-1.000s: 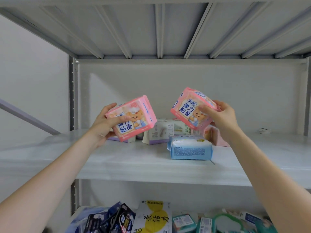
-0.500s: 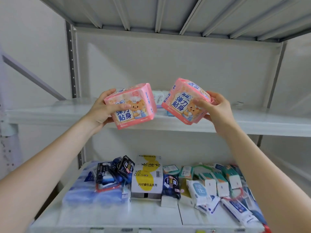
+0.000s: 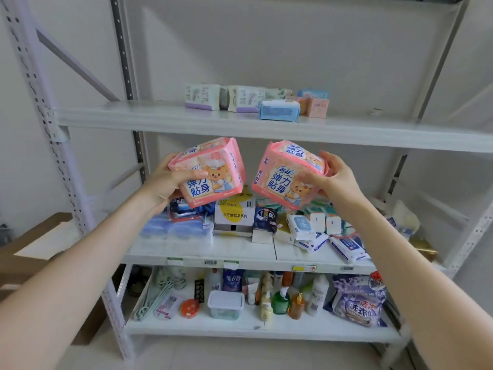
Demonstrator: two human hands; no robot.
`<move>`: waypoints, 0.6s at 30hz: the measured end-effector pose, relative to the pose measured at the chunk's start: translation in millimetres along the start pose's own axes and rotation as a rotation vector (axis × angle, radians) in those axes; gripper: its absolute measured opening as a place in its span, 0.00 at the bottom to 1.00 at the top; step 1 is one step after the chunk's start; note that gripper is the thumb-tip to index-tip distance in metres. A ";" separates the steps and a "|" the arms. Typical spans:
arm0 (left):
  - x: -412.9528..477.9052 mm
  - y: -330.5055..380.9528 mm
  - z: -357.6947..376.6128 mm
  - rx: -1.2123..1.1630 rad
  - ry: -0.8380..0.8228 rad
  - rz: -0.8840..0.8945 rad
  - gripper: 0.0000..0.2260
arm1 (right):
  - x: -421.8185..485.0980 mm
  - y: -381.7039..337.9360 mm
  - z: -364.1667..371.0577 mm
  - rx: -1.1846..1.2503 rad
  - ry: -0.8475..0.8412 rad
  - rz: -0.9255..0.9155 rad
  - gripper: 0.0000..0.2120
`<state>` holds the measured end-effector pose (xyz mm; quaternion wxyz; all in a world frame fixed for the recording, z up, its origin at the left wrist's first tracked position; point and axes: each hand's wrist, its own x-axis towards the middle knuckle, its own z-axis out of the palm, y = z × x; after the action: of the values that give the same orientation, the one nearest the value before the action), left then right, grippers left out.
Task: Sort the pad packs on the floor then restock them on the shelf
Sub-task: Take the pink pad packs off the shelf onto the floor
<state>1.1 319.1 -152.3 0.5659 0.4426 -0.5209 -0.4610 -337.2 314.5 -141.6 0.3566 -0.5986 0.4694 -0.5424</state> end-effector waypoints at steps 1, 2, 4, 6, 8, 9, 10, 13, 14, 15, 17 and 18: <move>-10.8 -10.3 2.1 -0.008 0.000 -0.025 0.37 | -11.2 9.0 -0.8 -0.013 -0.013 0.026 0.47; -21.5 -20.5 3.9 -0.004 -0.005 -0.052 0.38 | -21.9 17.6 -1.5 -0.026 -0.026 0.050 0.47; -40.1 -41.5 5.8 0.010 -0.017 -0.107 0.40 | -41.3 34.9 -2.3 -0.048 -0.040 0.090 0.44; -54.8 -62.2 5.3 0.008 -0.011 -0.144 0.41 | -59.2 52.0 -0.1 -0.057 -0.060 0.124 0.40; -66.9 -81.8 4.4 0.004 0.002 -0.177 0.40 | -76.2 69.3 4.6 -0.055 -0.085 0.163 0.38; -72.6 -91.8 3.6 0.003 0.011 -0.193 0.39 | -84.6 78.8 7.5 -0.054 -0.094 0.187 0.38; -77.9 -101.8 2.1 0.002 0.021 -0.208 0.38 | -93.2 88.6 10.5 -0.053 -0.101 0.213 0.39; -91.5 -135.3 -6.4 0.002 0.037 -0.254 0.36 | -119.7 121.7 21.5 -0.083 -0.132 0.304 0.44; -96.5 -147.5 -10.0 0.007 0.043 -0.275 0.34 | -128.5 134.2 25.6 -0.092 -0.145 0.335 0.43; -101.5 -160.6 -14.4 0.014 0.055 -0.298 0.33 | -137.0 147.5 30.2 -0.092 -0.153 0.366 0.42; -111.1 -188.6 -24.9 0.043 0.078 -0.349 0.33 | -154.3 174.7 40.1 -0.082 -0.153 0.430 0.40; -115.5 -203.9 -30.5 0.058 0.078 -0.375 0.35 | -162.9 189.1 45.3 -0.078 -0.149 0.455 0.40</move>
<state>15.5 395.9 -375.3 0.4767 0.5658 -0.4200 -0.5256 -321.0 407.6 -376.9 0.4801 -0.5291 0.5851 -0.3837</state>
